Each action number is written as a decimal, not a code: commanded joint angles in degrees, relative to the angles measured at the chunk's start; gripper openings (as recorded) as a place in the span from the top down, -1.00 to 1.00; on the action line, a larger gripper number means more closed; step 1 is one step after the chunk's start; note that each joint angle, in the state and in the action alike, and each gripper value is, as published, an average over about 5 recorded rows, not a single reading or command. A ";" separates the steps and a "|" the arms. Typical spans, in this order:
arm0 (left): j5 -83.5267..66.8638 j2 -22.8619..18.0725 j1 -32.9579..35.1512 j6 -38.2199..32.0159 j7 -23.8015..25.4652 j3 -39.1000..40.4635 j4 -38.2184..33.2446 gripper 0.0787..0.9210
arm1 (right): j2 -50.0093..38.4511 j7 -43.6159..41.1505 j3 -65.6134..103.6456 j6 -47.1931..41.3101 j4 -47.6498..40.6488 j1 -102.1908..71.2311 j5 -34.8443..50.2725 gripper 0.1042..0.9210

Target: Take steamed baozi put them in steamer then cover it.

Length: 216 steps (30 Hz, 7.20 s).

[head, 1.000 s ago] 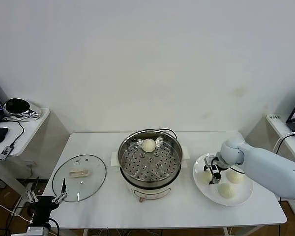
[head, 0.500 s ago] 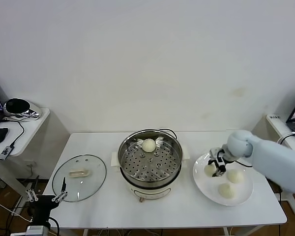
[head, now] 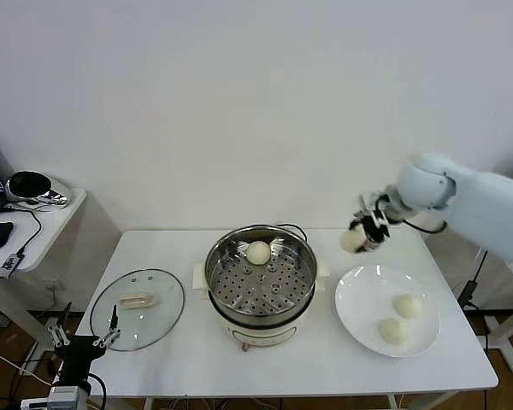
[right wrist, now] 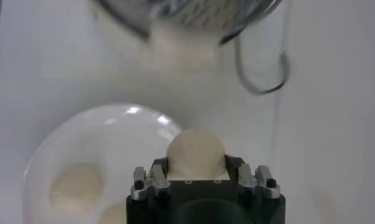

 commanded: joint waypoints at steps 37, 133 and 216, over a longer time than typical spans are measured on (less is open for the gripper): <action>-0.29 -0.84 -0.02 0.39 -0.66 -0.57 -0.45 -0.77 | 38.54 14.43 -6.96 -19.42 -13.41 -6.24 22.24 -0.20; 1.89 -2.07 -0.12 1.03 -0.59 0.61 -0.39 -0.77 | -11.13 -4.43 31.38 7.36 -0.97 -48.99 -27.59 -0.24; 0.15 -2.36 0.79 -0.05 -1.44 -2.39 -0.87 -0.77 | 27.30 -6.70 -8.06 43.74 -4.43 -3.17 -12.98 -0.45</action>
